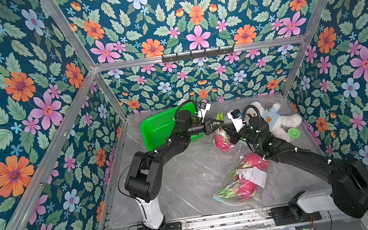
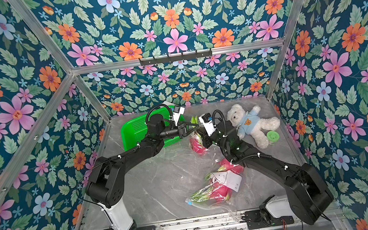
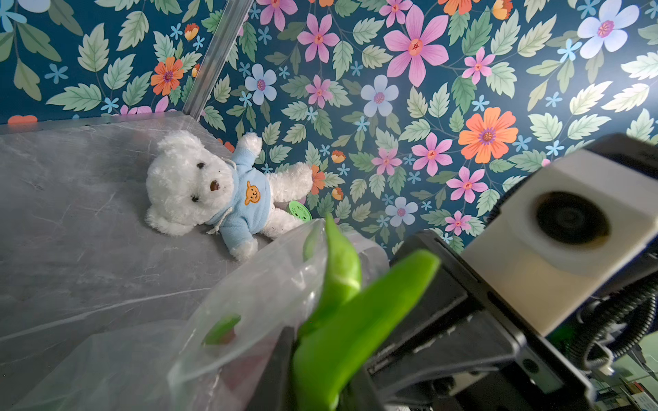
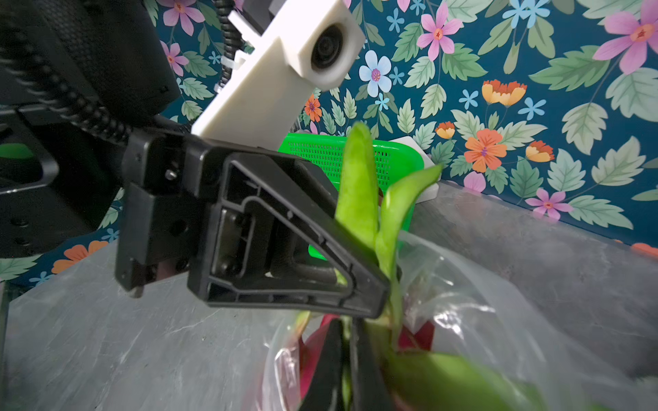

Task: Open the zip-top bag and take out the dragon fruit
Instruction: Pick up the dragon fruit from the zipper food storage bag.

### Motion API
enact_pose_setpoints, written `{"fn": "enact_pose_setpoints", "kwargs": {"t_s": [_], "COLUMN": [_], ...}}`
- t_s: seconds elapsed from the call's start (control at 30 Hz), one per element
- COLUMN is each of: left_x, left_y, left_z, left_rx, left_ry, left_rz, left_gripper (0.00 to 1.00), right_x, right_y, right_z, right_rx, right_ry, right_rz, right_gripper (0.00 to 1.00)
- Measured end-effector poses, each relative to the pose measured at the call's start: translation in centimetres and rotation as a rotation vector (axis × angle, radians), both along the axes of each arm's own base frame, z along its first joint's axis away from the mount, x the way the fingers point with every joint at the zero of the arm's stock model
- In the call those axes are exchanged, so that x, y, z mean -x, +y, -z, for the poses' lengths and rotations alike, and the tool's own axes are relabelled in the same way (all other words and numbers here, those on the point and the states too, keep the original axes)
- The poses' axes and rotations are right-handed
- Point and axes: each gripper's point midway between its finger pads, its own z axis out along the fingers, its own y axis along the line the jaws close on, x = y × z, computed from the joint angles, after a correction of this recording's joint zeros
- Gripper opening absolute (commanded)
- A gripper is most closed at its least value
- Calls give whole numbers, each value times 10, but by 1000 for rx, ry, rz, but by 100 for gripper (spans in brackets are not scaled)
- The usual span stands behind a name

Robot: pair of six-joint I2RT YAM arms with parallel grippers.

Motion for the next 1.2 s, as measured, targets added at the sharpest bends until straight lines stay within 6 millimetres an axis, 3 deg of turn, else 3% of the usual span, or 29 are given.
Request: {"fn": "enact_pose_setpoints", "kwargs": {"t_s": [0.27,0.33,0.43,0.53,0.67,0.83,1.0,1.2], "left_x": [-2,-3,1,10,10,10,11,3], "left_y": [-1,-1,-3,-8,-7,-5,-4,-1], "left_z": [-3,-5,-5,0,-3,-12,-19,-17], "left_rx": [0,2,-4,-19,-17,-8,4,-1], "left_ry": [-7,-10,-2,26,23,9,3,18], "left_rz": [-17,-20,-2,35,38,30,24,-28], "left_gripper": [0,0,0,0,0,0,0,0], "right_x": [-3,-3,2,10,18,20,14,0], "right_y": [-1,-1,-4,-12,-29,-42,-33,-18], "right_z": [-4,-6,-23,-54,-66,-37,-6,17], "right_rx": [21,21,5,-29,-30,14,17,-9], "right_ry": [-28,-28,-57,-122,-136,-65,30,116], "right_rz": [5,10,12,33,77,112,91,66], "right_gripper": [0,25,48,57,63,64,64,73]}}
